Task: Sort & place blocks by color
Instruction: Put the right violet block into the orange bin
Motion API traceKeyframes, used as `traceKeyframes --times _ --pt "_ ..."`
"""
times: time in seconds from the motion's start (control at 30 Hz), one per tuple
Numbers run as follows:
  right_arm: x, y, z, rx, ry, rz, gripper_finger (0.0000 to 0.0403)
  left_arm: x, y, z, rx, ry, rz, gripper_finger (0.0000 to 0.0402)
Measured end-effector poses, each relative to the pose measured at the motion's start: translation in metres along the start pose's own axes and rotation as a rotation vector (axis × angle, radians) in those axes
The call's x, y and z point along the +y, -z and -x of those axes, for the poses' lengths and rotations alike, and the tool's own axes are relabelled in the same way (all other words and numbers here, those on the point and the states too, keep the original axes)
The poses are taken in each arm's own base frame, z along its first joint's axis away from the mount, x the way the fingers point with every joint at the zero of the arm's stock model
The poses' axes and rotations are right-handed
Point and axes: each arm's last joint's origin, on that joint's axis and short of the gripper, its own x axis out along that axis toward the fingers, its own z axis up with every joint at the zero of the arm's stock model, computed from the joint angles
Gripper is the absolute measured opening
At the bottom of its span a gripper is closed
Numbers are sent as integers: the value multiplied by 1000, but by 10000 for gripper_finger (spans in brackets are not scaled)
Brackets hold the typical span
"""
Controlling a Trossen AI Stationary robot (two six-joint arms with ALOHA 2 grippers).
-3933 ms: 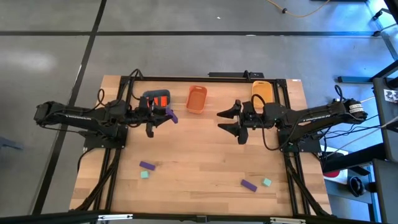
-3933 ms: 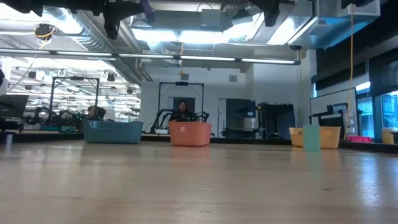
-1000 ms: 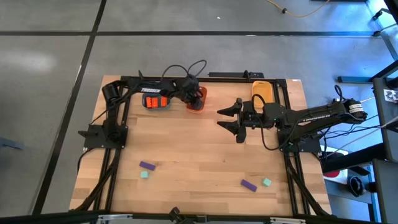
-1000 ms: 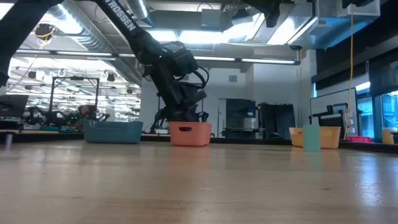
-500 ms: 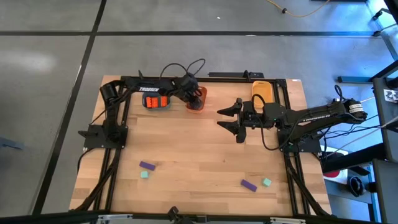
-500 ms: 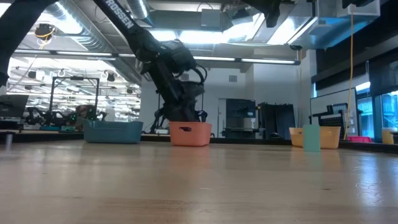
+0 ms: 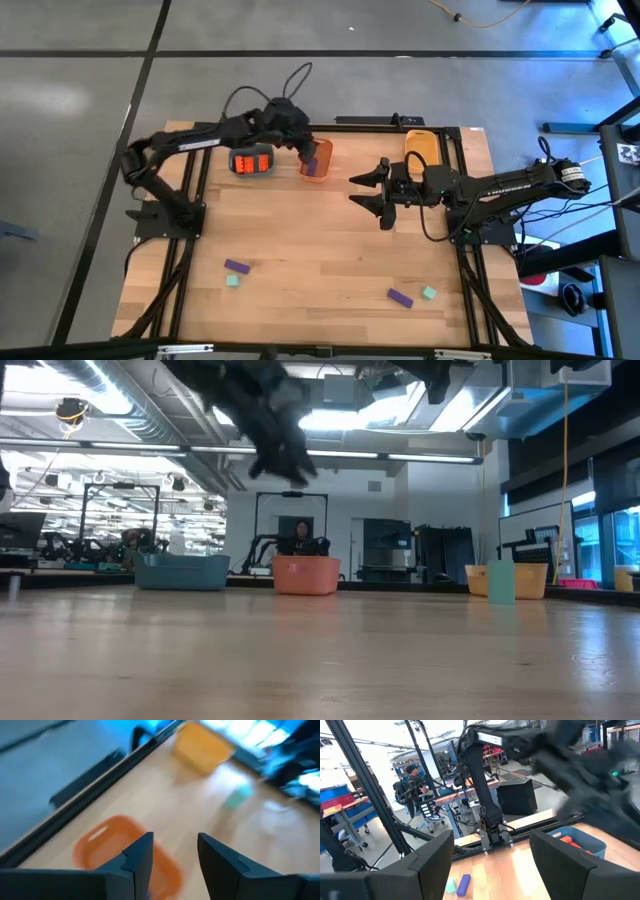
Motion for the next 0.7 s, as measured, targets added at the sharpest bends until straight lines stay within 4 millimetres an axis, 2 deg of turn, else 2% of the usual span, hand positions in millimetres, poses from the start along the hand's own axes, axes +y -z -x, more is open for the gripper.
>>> traceKeyframes --times 0.1,0.2,0.37,0.53,0.63,0.7 --pt "0 0 0 0 0 0 263 -21 3 25 -89 74 -39 143" --pt "0 0 0 1 -1 1 263 -40 20 49 -189 165 -69 143" --pt "0 0 0 3 -8 1 263 -65 69 84 -364 362 -60 143" --pt "0 0 0 4 -8 3 263 -79 120 113 -433 597 -20 143" --pt "0 0 0 4 -9 4 263 -82 142 125 -441 695 9 143" --pt "0 0 0 4 -12 4 263 -83 149 133 -468 721 17 143"
